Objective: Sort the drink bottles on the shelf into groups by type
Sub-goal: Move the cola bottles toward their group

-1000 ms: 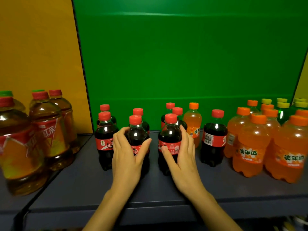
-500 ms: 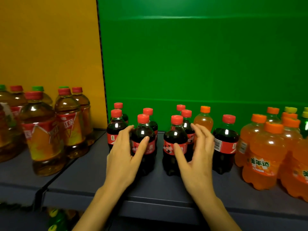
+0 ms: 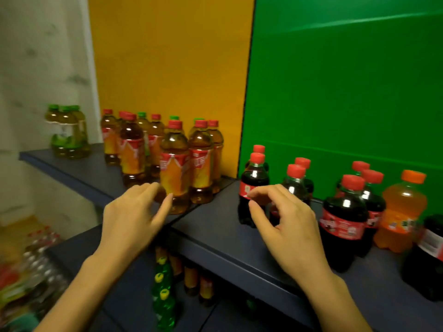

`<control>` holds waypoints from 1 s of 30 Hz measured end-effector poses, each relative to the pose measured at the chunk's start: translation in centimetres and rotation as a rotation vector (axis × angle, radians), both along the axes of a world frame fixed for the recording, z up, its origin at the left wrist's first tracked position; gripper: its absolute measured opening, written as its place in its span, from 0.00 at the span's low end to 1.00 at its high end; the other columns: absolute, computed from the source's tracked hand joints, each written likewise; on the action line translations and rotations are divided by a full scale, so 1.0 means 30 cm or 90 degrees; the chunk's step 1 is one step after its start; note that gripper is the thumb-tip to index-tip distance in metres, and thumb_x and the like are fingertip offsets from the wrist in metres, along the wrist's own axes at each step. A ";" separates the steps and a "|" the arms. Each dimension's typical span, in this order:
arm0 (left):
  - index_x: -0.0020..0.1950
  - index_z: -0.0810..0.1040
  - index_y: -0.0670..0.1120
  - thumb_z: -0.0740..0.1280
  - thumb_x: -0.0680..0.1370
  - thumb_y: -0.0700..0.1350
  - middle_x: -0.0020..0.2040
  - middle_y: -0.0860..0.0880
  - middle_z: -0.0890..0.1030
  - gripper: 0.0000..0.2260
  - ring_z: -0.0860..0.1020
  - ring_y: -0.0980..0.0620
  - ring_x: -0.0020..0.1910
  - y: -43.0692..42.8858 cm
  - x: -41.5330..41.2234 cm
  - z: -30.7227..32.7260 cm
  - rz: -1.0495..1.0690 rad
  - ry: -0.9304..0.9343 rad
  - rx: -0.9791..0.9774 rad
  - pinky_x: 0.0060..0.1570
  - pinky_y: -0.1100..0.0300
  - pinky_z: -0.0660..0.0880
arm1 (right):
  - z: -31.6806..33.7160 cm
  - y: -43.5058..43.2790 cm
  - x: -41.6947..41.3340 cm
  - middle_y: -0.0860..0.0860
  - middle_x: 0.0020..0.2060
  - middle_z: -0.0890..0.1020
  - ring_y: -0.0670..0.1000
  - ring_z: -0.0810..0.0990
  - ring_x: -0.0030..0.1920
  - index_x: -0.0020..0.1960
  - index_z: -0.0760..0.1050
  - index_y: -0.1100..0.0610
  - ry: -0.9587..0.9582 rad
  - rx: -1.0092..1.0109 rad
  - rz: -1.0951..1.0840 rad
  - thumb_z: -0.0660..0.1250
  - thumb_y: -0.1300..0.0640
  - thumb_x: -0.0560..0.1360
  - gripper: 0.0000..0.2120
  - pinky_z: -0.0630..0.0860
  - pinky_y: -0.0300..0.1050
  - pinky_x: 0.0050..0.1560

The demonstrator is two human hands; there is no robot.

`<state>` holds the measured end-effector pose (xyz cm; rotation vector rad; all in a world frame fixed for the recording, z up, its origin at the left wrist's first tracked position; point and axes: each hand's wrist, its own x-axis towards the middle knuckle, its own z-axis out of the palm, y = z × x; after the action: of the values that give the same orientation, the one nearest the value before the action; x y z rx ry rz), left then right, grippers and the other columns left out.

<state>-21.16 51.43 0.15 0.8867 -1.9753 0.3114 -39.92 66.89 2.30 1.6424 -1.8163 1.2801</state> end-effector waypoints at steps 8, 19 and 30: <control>0.37 0.75 0.49 0.52 0.74 0.59 0.32 0.51 0.78 0.18 0.78 0.48 0.30 -0.205 0.316 -0.076 0.117 -0.075 0.024 0.20 0.60 0.69 | -0.059 -0.278 0.179 0.38 0.49 0.77 0.37 0.72 0.45 0.54 0.75 0.46 0.033 0.105 0.062 0.62 0.49 0.76 0.08 0.70 0.35 0.43; 0.40 0.75 0.52 0.53 0.73 0.61 0.35 0.54 0.79 0.17 0.78 0.52 0.32 -0.638 0.579 -0.011 0.082 -0.128 0.032 0.23 0.60 0.72 | -0.071 -0.718 0.465 0.40 0.52 0.77 0.40 0.75 0.53 0.57 0.74 0.49 -0.058 0.077 0.080 0.62 0.53 0.77 0.10 0.70 0.32 0.52; 0.52 0.76 0.47 0.58 0.74 0.60 0.46 0.49 0.81 0.20 0.79 0.48 0.44 -0.892 0.423 0.332 -0.205 -0.022 -0.053 0.40 0.50 0.77 | 0.260 -0.933 0.471 0.49 0.57 0.77 0.47 0.75 0.57 0.61 0.72 0.54 0.025 0.112 -0.061 0.61 0.55 0.77 0.13 0.73 0.45 0.60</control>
<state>-8.47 24.68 10.13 0.5027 -2.0829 0.2223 -25.77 38.91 10.09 1.6344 -2.0066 1.0679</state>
